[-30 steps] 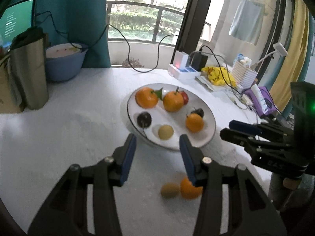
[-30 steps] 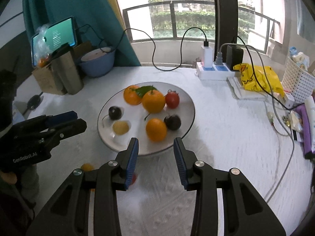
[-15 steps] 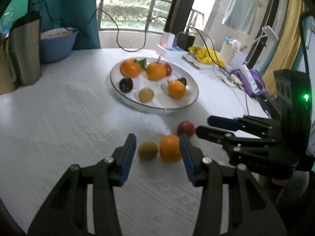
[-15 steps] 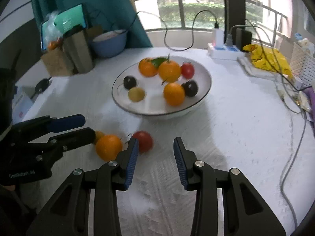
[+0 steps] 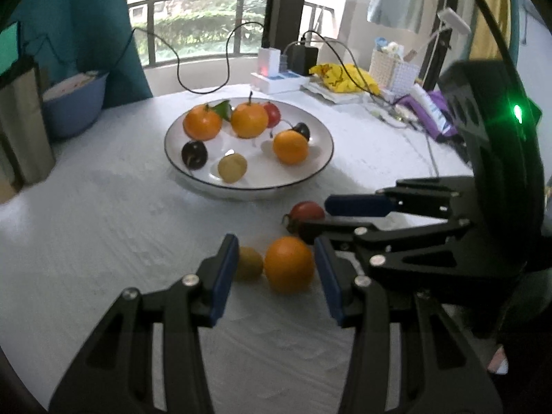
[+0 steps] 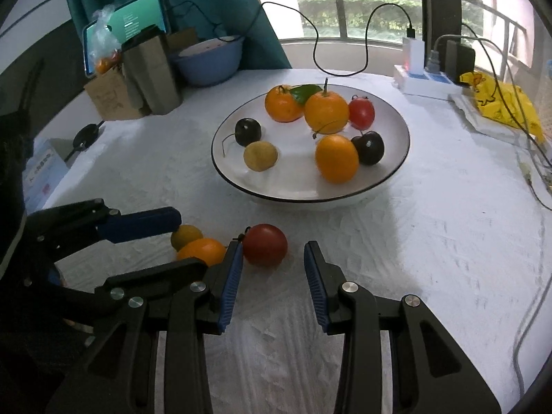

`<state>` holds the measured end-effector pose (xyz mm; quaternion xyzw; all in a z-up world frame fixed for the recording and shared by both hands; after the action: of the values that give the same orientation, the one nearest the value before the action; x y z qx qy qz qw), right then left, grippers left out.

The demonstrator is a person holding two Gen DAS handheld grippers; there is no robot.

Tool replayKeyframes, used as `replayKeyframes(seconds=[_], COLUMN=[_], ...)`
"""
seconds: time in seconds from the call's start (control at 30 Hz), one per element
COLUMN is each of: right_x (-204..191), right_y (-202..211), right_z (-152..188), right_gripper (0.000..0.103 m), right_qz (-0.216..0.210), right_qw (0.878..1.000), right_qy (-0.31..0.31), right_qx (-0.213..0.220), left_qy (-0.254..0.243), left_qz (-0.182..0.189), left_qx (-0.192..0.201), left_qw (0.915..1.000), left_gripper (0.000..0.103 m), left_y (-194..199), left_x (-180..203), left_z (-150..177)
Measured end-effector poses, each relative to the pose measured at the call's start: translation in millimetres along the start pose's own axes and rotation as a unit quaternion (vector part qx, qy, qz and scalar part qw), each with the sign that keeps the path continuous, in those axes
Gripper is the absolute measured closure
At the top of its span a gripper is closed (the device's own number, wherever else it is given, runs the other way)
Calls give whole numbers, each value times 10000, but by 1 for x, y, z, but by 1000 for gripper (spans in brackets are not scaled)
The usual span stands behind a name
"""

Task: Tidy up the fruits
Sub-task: 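Withdraw both tools to the fruits and close the right tool on a red tomato, then grasp the orange with the left tool while the right tool holds the tomato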

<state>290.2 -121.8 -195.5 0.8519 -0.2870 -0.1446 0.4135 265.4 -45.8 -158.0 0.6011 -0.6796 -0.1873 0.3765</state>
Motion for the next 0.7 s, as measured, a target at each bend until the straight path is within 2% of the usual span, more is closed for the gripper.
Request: replayKeyframes(seconds=[0.23,0.3,0.33,0.53,0.63,0.7], right_x=[-2,-2,-2,1,7,12], right_y=[-7,-7,-7,6,17,23], right_z=[-2,-2,-3,-4,-2,0], right_gripper=[64,73,73,73,73,73], right_qz=[-226,-292,-306,-206,-108,-30], right_qw=[9997,9995,9995,9994,9993,9992], right_qy=[-52,-78,-89,-123,-187,-221], right_qx=[31,75,87,254,320,335], left_qy=[-126,-185,-198,-487,-661,-679], left_qz=[-56,-55,-49,69,40,-158], left_qx=[157,222,241,337,203,-50], left_qw=[9998,9996,9995,9982,9976,9976], left_gripper=[57,57,57,57,58,61], left_y=[9,11,11,15,5,-9], left_x=[2,5,6,20,27,23], left_z=[1,1,0,-4,-1,4])
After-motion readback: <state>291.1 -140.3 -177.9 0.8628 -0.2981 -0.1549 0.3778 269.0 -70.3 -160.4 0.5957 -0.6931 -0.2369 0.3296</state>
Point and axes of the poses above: each gripper's, at about its wrist camera, not at the fingertips, and y roughly against the way its jaws point, x to its right, z to its underside, the point moved 9 cm from there along -y, roughly the way its jaws point, and after that the axes turned 15 degrees about y, right-handed, at the moved point
